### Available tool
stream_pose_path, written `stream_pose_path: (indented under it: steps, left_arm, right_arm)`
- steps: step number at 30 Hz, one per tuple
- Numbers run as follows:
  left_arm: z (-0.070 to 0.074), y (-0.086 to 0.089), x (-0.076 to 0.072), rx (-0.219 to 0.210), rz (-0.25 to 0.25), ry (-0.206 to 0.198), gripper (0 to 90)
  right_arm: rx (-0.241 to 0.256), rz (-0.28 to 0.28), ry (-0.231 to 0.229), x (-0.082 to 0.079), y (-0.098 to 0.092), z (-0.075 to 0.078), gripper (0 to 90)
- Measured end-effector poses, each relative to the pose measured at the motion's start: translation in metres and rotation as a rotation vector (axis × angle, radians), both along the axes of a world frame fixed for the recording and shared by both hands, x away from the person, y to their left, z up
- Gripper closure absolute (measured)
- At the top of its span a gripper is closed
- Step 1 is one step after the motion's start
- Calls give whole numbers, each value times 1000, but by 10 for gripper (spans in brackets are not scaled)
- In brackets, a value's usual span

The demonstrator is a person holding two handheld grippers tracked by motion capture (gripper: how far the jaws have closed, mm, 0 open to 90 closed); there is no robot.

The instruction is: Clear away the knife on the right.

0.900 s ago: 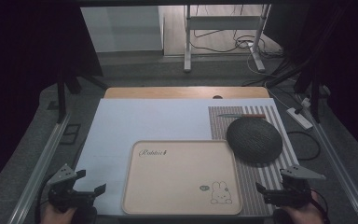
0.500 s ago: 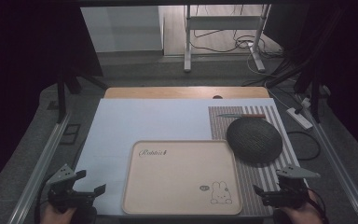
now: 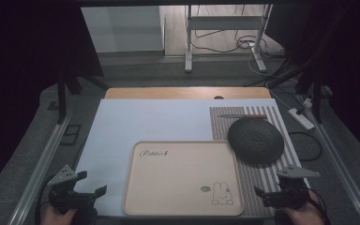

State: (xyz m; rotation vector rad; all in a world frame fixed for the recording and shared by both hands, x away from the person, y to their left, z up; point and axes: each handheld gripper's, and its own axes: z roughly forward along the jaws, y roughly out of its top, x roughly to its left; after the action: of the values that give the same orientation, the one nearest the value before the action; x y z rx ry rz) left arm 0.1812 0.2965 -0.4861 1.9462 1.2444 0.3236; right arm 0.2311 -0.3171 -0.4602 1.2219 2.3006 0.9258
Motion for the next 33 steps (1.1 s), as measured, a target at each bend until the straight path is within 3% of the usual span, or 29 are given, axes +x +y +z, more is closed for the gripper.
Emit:
stream_pose_path:
  steps: [4, 8, 17, 25, 30, 33]
  left_arm:
    - [0, 0, 0, 1, 2, 2, 8]
    - [0, -1, 0, 6, 3, 3, 8]
    - [0, -2, 1, 16, 4, 9, 9]
    - [-1, -2, 1, 19, 8, 10, 11]
    - [-1, -2, 1, 20, 14, 12, 13]
    - [-1, -2, 1, 21, 15, 12, 14]
  right_arm:
    - [-3, 3, 2, 0, 1, 0, 5]
    - [36, -6, 9, 3, 2, 3, 3]
    - [6, 16, -10, 8, 7, 3, 3]
    - [8, 29, -14, 15, 9, 4, 3]
    - [79, 40, 10, 22, 9, 7, 3]
    - [74, 42, -1, 26, 9, 7, 3]
